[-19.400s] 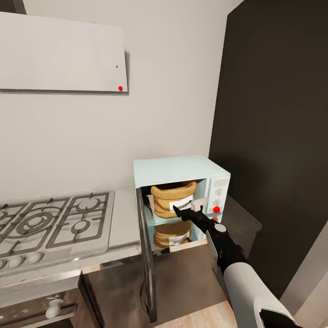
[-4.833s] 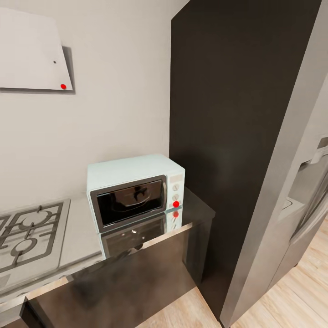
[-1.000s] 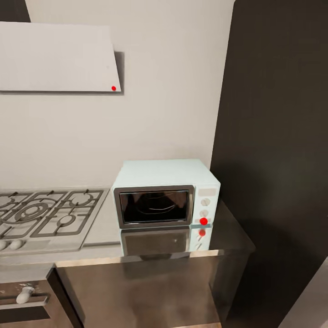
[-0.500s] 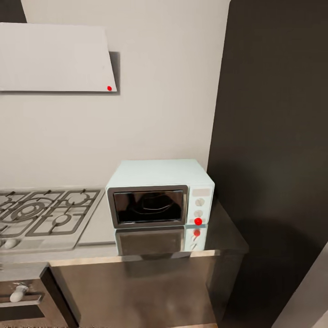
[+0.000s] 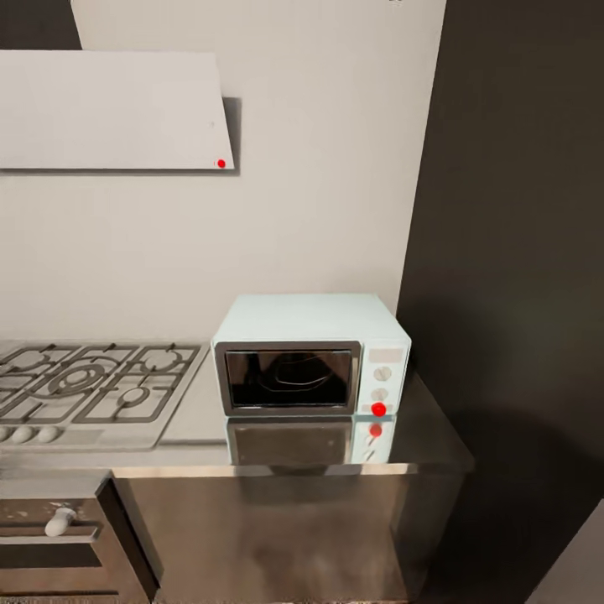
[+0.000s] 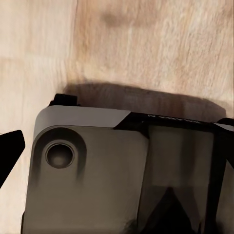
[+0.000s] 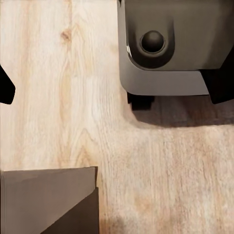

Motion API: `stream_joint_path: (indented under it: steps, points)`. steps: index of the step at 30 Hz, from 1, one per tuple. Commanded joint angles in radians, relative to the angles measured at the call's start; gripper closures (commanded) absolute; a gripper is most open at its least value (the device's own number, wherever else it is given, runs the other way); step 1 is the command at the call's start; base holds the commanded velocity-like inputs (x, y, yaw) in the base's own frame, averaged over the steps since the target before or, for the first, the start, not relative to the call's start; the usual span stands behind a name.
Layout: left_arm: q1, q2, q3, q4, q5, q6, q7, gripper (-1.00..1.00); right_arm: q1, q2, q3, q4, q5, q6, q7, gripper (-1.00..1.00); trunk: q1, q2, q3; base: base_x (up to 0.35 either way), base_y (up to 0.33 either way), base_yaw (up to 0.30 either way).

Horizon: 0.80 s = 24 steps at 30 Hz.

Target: In the kitchen, take the popcorn bag from the countertop, put it into the microwave, and heat it until the popcorn is cooked so the cooked popcorn ends up inside the bag.

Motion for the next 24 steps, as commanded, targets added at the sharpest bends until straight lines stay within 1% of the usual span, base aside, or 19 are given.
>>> stream_joint_path:
  steps: [1, 4, 7, 9, 12, 16, 19, 22, 23, 24]
  points:
    - [-0.001, 0.000, -0.008, 0.002, 0.010, -0.004, -0.003, -1.00, -0.001, -0.001, -0.008, 0.002, 0.010, 0.001, 0.001, -1.00, 0.000, -0.001, -0.001, -0.190, -0.161, 0.001]
    - [-0.001, 0.001, -0.008, 0.002, 0.021, -0.004, -0.003, -1.00, -0.001, -0.001, -0.008, 0.002, 0.010, 0.001, 0.002, -1.00, 0.000, -0.001, -0.001, -0.212, -0.179, 0.000]
    - [-0.001, 0.001, -0.009, 0.002, 0.057, -0.004, -0.003, -1.00, -0.001, -0.001, -0.008, 0.001, 0.010, 0.001, 0.001, -1.00, 0.000, -0.001, -0.001, -0.226, -0.189, 0.000]
    - [-0.001, 0.001, -0.010, 0.002, 0.072, -0.004, -0.003, -1.00, -0.001, -0.001, -0.008, 0.001, 0.010, 0.001, 0.001, -1.00, 0.000, -0.001, -0.001, -0.229, -0.183, 0.000]
    - [-0.001, 0.001, -0.010, 0.002, 0.077, -0.004, -0.004, -1.00, -0.001, -0.001, -0.008, 0.001, 0.010, 0.001, 0.000, -1.00, 0.000, -0.001, -0.001, -0.132, -0.086, 0.000]
    - [-0.001, 0.001, -0.011, 0.002, 0.078, -0.004, -0.004, -1.00, -0.001, 0.000, -0.008, 0.001, 0.010, 0.000, 0.000, -1.00, 0.000, -0.001, -0.001, -0.023, -0.015, 0.000]
    - [-0.001, 0.000, -0.011, 0.002, 0.078, -0.004, -0.004, -1.00, -0.001, 0.010, -0.008, 0.002, 0.011, -0.004, 0.000, -1.00, 0.000, -0.001, -0.001, -0.003, -0.002, 0.000]
    - [-0.001, -0.002, -0.012, 0.002, 0.078, -0.004, -0.004, -1.00, -0.001, 0.019, -0.009, 0.002, 0.057, -0.008, 0.006, -1.00, 0.000, -0.001, -0.001, 0.000, 0.000, 0.000]
    - [-0.001, -0.002, -0.012, 0.002, 0.078, -0.004, -0.003, -1.00, -0.001, 0.033, -0.010, 0.001, 0.072, -0.008, 0.012, -1.00, 0.000, -0.001, -0.001, 0.000, 0.000, 0.000]
    - [-0.001, -0.002, -0.012, 0.002, 0.078, -0.004, -0.003, -1.00, -0.001, 0.054, -0.011, 0.000, 0.084, -0.008, 0.015, -1.00, 0.000, -0.001, -0.001, 0.000, 0.000, 0.000]
